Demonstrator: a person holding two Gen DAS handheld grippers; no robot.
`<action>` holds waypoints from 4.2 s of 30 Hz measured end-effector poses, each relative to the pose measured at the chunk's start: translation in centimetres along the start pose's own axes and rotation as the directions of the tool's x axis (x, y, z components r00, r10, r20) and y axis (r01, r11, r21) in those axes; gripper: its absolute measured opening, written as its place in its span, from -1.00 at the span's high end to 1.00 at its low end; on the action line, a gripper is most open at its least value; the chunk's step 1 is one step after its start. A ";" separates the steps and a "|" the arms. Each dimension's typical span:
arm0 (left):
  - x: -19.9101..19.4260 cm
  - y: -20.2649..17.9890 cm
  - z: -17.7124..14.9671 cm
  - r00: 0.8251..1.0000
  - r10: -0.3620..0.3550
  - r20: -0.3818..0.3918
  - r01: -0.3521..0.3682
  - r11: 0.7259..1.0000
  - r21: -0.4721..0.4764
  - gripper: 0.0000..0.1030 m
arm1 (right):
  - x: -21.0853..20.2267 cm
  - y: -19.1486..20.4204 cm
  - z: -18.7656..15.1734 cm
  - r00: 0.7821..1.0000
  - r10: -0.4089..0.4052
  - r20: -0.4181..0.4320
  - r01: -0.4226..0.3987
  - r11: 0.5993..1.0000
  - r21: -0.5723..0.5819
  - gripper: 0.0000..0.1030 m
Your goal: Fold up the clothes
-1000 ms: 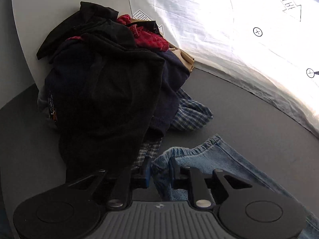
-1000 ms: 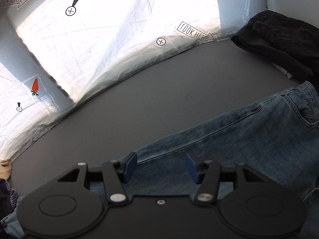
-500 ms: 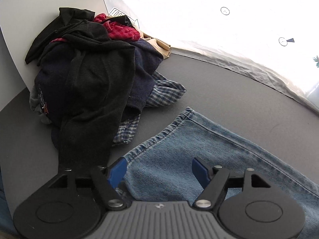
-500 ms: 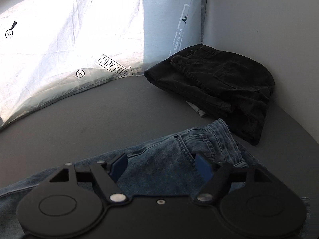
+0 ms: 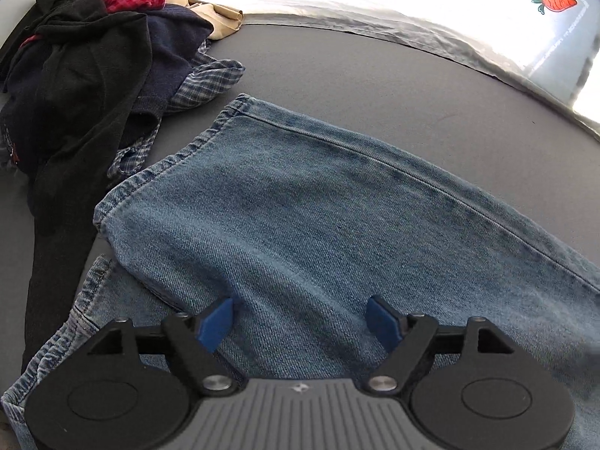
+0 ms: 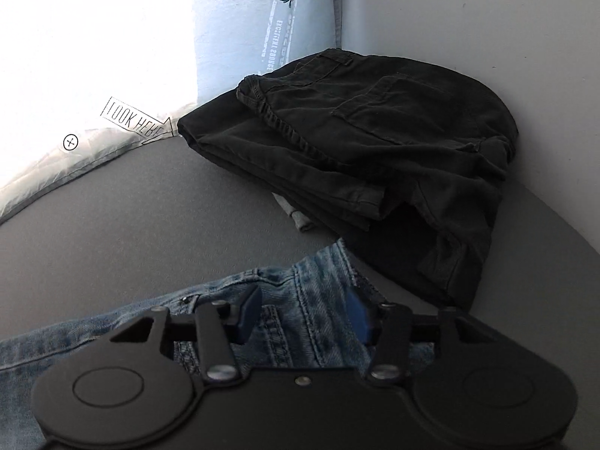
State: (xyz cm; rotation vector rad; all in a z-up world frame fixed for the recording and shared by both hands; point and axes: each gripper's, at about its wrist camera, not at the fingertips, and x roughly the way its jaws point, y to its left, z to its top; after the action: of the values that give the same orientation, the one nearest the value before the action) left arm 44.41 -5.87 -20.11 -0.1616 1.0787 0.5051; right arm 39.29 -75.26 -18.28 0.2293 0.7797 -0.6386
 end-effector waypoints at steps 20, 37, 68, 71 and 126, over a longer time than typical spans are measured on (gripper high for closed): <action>-1.5 1.3 1.2 0.988 0.079 0.132 -0.096 0.987 0.132 -0.62 | 2.4 5.1 2.2 0.968 -0.220 0.122 0.243 0.944 -0.225 -0.03; 7.3 5.1 11.2 0.967 -0.062 0.246 -0.005 0.965 0.263 -0.45 | -3.2 6.1 1.7 0.957 -0.281 0.078 0.285 0.957 -0.059 -0.15; -5.8 10.1 -1.8 0.951 -0.186 0.246 0.187 0.982 0.019 -0.84 | -14.5 7.1 -7.0 0.995 0.101 -0.026 -0.101 0.995 -0.015 -0.98; -7.4 9.9 -6.9 0.956 -0.234 0.179 0.233 0.972 0.025 -0.86 | -15.8 5.3 -9.2 0.991 0.129 -0.045 -0.129 0.992 0.000 -0.99; -12.6 17.6 -20.5 0.987 -0.125 0.099 0.139 0.980 -0.142 -0.36 | -13.5 -15.0 -21.1 0.908 0.420 -0.014 -0.123 0.298 0.947 0.59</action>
State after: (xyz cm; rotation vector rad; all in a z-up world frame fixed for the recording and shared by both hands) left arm 15.07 -1.89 -16.78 -0.3364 0.9355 0.4682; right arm 10.55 -72.23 -22.77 1.5647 0.4987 -0.6664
